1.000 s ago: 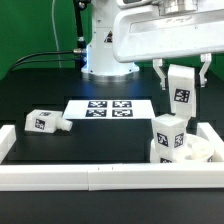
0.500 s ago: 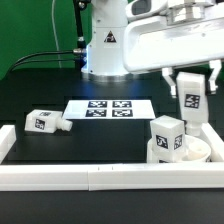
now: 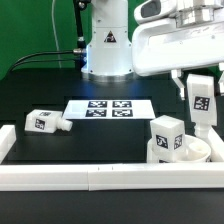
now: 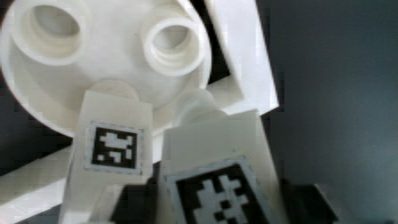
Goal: Assemble stool
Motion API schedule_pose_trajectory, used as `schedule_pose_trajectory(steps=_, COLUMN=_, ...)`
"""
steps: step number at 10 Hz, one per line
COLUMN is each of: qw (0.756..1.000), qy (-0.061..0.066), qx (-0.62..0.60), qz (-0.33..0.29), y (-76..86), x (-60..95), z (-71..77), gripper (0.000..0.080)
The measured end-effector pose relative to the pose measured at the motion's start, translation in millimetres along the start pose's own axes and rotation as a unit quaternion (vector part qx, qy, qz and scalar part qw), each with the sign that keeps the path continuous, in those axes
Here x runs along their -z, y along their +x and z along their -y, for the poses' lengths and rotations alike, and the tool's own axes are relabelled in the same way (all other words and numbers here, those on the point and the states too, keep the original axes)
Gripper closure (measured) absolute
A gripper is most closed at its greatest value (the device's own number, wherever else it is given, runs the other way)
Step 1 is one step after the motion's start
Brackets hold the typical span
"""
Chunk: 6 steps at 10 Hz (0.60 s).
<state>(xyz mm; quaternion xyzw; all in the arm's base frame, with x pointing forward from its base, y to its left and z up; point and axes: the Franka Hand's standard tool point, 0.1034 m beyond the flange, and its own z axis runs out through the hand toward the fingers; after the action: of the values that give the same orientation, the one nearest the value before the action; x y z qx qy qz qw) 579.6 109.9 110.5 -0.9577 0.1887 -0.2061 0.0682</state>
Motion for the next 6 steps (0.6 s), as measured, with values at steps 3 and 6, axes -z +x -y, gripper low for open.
schedule_pose_trajectory(steps=3, qw=1.0, qy=-0.005, qx=0.005, qz=-0.005, y=-2.6, x=-8.3, z=-6.4, gripper=0.0478)
schedule_pose_trajectory(steps=6, qw=1.0, qy=-0.005, qx=0.01, qz=0.001, y=-16.4, x=-13.8, z=-1.8, gripper=0.0478)
